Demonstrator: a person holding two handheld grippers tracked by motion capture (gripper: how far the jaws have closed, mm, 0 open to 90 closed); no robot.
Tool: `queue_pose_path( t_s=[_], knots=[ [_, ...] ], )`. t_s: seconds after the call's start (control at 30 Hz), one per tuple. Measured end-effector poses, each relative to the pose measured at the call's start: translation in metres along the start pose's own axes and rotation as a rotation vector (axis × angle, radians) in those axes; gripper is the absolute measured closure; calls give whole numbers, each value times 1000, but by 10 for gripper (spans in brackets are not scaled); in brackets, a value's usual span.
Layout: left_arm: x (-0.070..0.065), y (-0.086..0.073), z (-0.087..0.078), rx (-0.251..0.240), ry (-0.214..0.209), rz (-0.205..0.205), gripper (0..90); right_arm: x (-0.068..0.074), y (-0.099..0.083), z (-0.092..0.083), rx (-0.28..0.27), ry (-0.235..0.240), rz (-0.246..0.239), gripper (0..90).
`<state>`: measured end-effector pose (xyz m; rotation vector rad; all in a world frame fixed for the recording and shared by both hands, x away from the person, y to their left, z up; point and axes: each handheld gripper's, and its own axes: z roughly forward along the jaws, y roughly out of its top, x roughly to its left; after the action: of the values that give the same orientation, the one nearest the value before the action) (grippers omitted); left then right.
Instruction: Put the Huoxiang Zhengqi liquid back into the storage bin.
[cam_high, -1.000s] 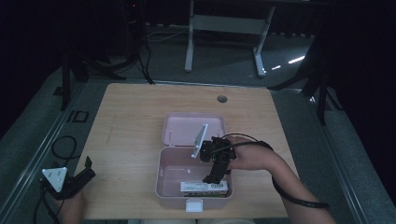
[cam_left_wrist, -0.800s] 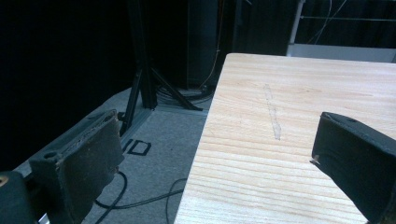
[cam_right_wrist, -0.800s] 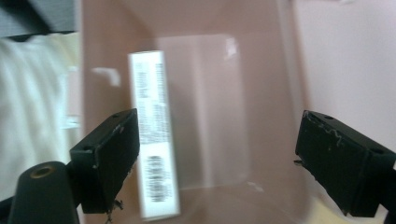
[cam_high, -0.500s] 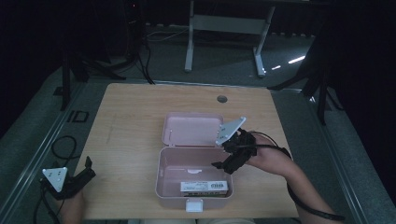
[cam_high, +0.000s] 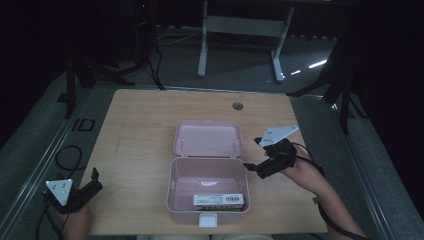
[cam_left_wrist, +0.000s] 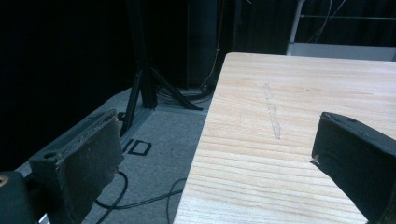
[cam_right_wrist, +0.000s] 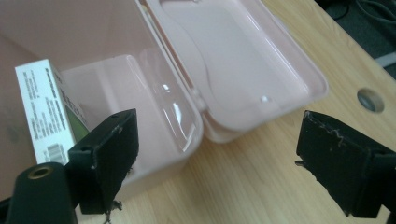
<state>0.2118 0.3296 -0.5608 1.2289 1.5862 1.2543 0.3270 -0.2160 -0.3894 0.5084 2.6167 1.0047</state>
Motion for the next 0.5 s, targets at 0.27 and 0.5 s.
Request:
queue_pose_path(
  t_s=[0.27, 0.5],
  knots=[
    [0, 0, 0, 2, 0, -1, 20, -16, -44, 11, 22, -42, 90, 123],
    [0, 0, 0, 2, 1, 0, 20, -26, -83, 25, -9, -85, 196, 119]
  ],
)
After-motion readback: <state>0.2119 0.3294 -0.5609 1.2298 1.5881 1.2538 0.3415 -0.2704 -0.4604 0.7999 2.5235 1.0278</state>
